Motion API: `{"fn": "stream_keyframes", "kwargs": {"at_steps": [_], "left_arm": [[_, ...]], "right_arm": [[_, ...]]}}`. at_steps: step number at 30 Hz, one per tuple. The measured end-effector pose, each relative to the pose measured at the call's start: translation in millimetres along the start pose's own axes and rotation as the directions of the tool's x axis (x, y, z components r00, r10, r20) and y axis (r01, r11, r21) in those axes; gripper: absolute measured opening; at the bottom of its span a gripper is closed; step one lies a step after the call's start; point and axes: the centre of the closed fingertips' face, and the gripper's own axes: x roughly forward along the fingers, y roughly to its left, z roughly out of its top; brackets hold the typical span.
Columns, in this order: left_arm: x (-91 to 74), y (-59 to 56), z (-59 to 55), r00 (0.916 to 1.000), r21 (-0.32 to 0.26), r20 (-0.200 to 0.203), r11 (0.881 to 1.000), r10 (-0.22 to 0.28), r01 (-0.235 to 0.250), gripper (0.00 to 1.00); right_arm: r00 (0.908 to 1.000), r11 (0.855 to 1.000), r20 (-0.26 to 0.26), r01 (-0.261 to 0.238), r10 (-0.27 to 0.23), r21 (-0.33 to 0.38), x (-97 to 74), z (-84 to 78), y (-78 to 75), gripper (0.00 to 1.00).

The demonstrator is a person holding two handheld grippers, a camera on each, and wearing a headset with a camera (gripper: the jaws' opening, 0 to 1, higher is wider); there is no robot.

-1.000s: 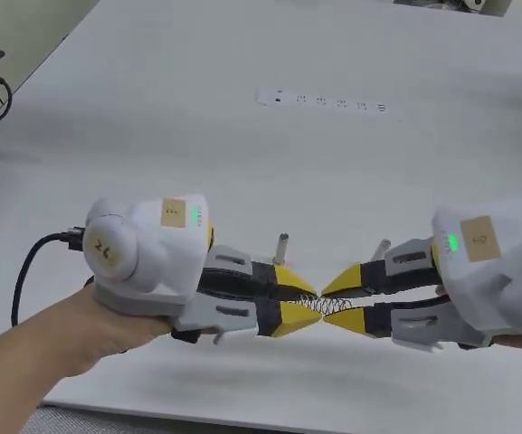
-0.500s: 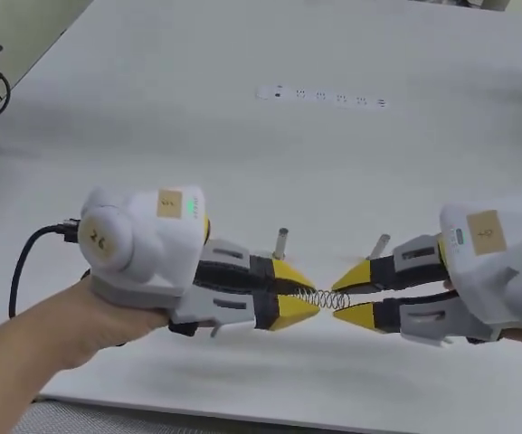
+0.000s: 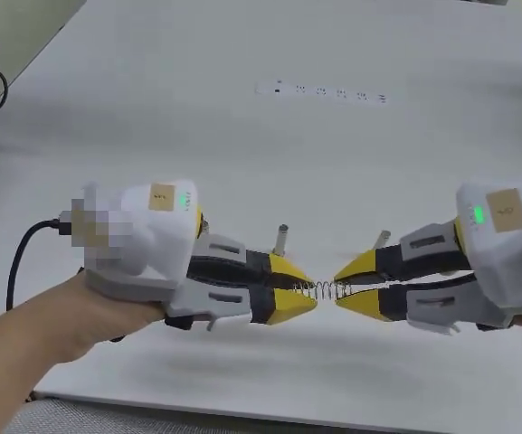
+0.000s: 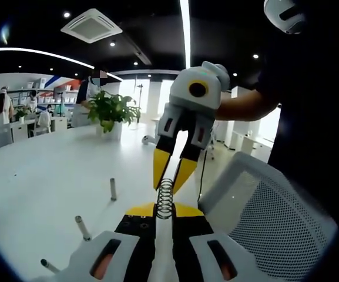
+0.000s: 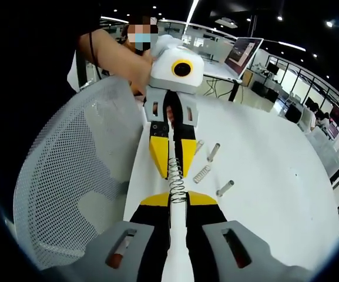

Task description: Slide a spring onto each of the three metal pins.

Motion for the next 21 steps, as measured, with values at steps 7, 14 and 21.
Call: {"fn": "stream_keyframes", "kwargs": {"at_steps": [7, 14, 21], "left_arm": [[1.8, -1.2, -3.3, 0.9999, -0.004, -0.012, 1.0, -0.007, 0.007, 0.01], [1.0, -1.1, -10.5, 0.9991, 0.011, -0.043, 1.0, -0.004, 0.005, 0.01], [0.9, -1.3, -13.3, 0.9981, 0.043, -0.061, 0.999, 0.01, -0.008, 0.01]], "right_arm": [[0.9997, 1.0, 0.02, -0.017, 0.016, 0.002, -1.3, 4.8, 2.6, 0.05], [0.9996, 0.999, 0.011, -0.024, 0.024, -0.021, -0.3, 10.6, 4.2, 0.05], [0.9981, 0.999, 0.052, -0.031, 0.033, -0.039, 7.5, 31.0, 4.6, 0.05]]}}
